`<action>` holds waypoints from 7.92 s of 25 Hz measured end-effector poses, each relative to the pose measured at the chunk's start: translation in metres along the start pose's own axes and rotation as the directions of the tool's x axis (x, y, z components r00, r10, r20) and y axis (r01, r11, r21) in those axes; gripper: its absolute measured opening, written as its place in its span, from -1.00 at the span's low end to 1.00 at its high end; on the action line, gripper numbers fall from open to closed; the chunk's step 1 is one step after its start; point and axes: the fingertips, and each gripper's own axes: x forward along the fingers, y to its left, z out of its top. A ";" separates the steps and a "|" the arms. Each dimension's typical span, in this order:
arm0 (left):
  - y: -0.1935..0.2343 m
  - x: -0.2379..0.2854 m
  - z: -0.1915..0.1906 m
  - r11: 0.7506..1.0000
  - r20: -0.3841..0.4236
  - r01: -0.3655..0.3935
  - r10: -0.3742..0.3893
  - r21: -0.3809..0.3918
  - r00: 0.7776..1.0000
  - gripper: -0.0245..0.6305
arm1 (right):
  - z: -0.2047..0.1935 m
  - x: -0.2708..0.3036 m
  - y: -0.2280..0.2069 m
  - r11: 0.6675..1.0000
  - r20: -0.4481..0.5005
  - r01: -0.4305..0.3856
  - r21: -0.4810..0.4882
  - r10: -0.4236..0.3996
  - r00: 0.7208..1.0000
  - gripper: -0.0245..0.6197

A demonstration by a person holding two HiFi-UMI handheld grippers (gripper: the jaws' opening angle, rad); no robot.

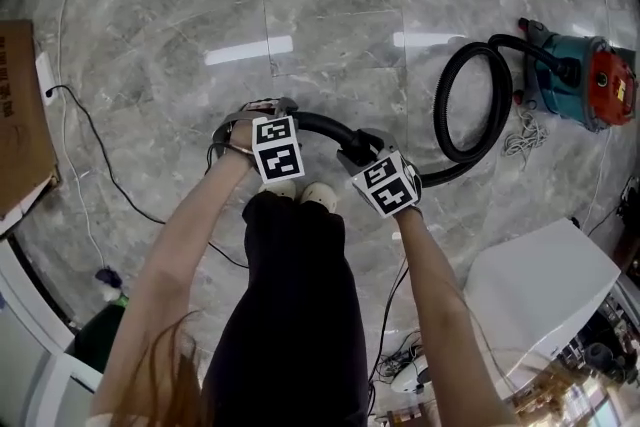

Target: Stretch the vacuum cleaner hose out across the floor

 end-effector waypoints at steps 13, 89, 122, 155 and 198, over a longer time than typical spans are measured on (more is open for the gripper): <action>-0.053 -0.145 -0.010 0.983 0.087 0.037 -0.022 -0.180 0.996 -0.57 | 0.071 -0.118 0.089 0.997 -0.021 -0.027 -0.066 0.026 0.999 -0.17; -0.387 -0.384 0.015 0.963 0.197 0.071 -0.019 -0.262 0.980 -0.58 | 0.026 -0.380 0.350 0.940 -0.124 -0.113 -0.322 0.077 0.989 -0.17; -0.531 -0.382 0.043 0.972 0.207 0.092 -0.047 -0.215 0.977 -0.58 | -0.078 -0.453 0.430 0.952 -0.095 -0.074 -0.298 0.047 0.994 -0.17; -0.535 -0.375 -0.007 0.984 0.204 0.139 -0.114 -0.112 0.972 -0.58 | -0.069 -0.416 0.472 0.969 -0.096 -0.045 -0.242 0.022 0.995 -0.17; -0.857 -0.299 -0.039 0.980 0.229 0.144 -0.109 -0.141 0.967 -0.66 | -0.311 -0.449 0.680 0.929 -0.141 -0.148 -0.339 0.105 0.984 -0.21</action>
